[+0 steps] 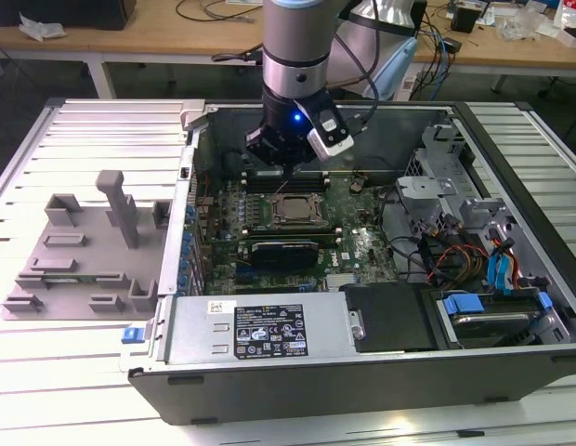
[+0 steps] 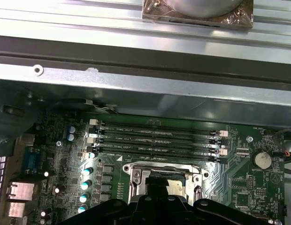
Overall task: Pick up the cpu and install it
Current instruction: 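Install the first cpu locking lever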
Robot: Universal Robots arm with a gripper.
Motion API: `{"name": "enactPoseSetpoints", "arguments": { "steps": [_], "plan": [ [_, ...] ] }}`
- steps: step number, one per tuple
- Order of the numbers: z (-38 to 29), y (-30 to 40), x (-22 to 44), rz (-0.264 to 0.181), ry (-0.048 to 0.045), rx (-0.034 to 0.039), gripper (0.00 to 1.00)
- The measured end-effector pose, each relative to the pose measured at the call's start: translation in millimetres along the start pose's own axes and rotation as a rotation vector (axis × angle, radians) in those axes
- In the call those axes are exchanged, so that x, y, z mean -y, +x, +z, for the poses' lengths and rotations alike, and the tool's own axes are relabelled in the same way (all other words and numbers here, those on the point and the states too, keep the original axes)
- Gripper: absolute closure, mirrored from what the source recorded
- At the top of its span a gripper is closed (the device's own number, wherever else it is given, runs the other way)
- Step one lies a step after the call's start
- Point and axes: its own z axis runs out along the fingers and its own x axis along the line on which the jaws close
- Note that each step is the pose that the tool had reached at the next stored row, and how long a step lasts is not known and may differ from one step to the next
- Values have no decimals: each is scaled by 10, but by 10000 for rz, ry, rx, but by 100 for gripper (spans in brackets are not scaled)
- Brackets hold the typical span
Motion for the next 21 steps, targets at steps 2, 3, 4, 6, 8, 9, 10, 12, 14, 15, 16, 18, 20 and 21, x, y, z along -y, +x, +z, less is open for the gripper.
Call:
{"name": "enactPoseSetpoints", "arguments": {
  "steps": [2, 3, 4, 6, 8, 9, 10, 12, 14, 15, 16, 18, 20, 21],
  "plan": [
    [2, -3, 0, 0, 0, 0, 89],
    [4, -4, 1, -1, 0, 0, 89],
    [6, -7, 1, -1, -1, 1, 89],
    [15, -16, -1, 7, -1, 2, 89],
    [16, -19, -2, 11, 1, 1, 89],
    [17, -20, -2, 10, 0, 2, 89],
    [19, -20, -2, 11, 0, 1, 89],
    [27, -23, -1, 23, -1, 5, 89],
    [44, -32, 3, 117, 4, 15, 89],
    [47, -34, 4, 137, 4, 18, 89],
    [49, -37, 4, 155, 4, 22, 89],
    [60, -48, 5, 275, 7, 39, 89],
    [72, -50, -12, 326, 8, 46, 89],
    [78, -52, -28, 338, 9, 48, 89]
  ]
}}
